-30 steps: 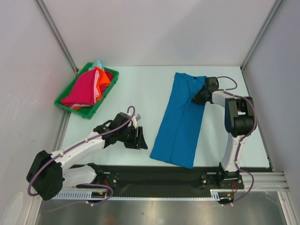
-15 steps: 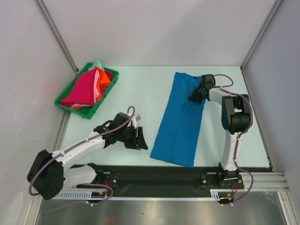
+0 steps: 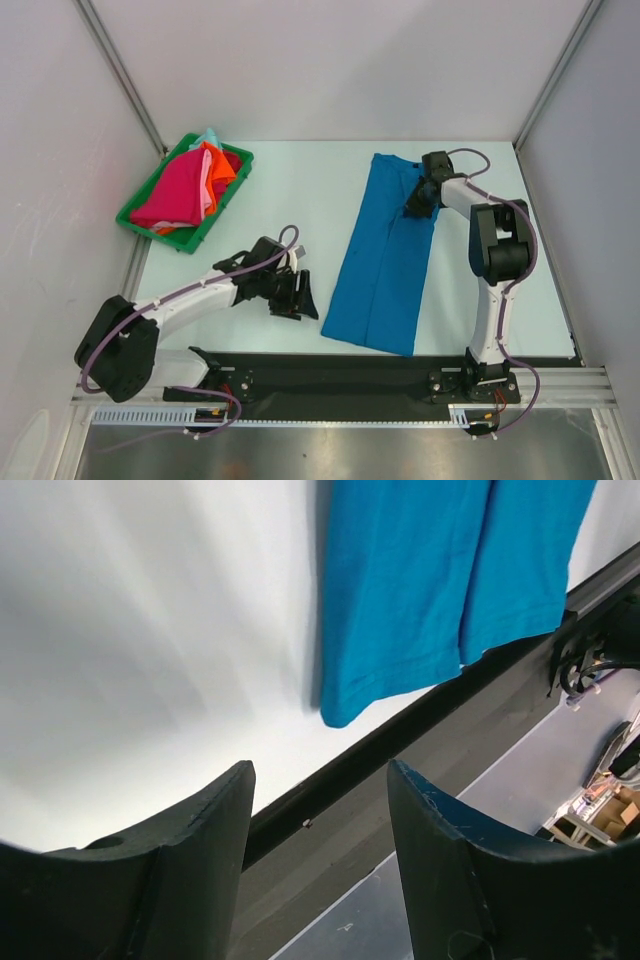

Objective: Fold and stack the t-shirts
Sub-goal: Fold the tshirt

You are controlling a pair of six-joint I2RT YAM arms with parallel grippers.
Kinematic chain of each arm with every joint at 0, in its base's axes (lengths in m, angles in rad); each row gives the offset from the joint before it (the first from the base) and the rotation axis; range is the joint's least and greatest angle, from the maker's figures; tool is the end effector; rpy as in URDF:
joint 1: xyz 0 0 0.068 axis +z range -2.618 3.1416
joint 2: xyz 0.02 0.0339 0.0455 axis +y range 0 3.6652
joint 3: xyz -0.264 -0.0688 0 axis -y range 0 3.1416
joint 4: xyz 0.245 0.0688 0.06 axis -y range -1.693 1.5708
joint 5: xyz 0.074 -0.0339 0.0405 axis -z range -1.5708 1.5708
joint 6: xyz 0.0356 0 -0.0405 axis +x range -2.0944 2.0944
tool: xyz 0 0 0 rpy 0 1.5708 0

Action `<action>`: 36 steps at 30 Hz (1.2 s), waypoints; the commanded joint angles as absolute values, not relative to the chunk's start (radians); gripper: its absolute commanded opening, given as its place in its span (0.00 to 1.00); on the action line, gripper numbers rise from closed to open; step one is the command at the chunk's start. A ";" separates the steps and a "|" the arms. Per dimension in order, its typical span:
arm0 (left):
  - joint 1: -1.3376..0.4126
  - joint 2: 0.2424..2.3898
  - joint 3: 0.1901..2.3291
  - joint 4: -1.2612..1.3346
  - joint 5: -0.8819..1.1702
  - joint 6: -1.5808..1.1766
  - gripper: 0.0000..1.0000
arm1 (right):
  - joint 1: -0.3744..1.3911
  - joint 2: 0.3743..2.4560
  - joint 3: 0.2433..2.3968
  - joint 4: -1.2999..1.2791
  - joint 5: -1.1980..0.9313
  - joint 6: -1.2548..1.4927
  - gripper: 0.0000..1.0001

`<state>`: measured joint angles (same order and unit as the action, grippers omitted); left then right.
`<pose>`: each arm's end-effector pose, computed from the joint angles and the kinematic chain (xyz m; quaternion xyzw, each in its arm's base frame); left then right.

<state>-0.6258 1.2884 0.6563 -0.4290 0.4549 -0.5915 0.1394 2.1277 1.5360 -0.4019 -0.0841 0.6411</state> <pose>0.1783 -0.1481 0.1782 0.0730 0.9417 -0.3195 0.0767 0.4513 0.0663 0.1590 0.2262 0.9308 0.1454 0.2476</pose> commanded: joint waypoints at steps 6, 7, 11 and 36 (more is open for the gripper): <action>-0.618 1.310 0.706 -0.390 0.488 -0.551 0.61 | 0.115 2.039 1.577 -0.535 -0.070 0.554 0.10; -0.617 1.313 0.704 -0.390 0.488 -0.549 0.61 | 0.117 2.034 1.575 -0.529 -0.077 0.555 0.09; -0.614 1.324 0.704 -0.385 0.495 -0.545 0.61 | 0.127 2.043 1.585 -0.509 -0.086 0.566 0.09; -0.569 1.374 0.724 -0.417 0.517 -0.471 0.67 | 0.169 2.257 1.816 -0.587 -0.118 0.552 0.14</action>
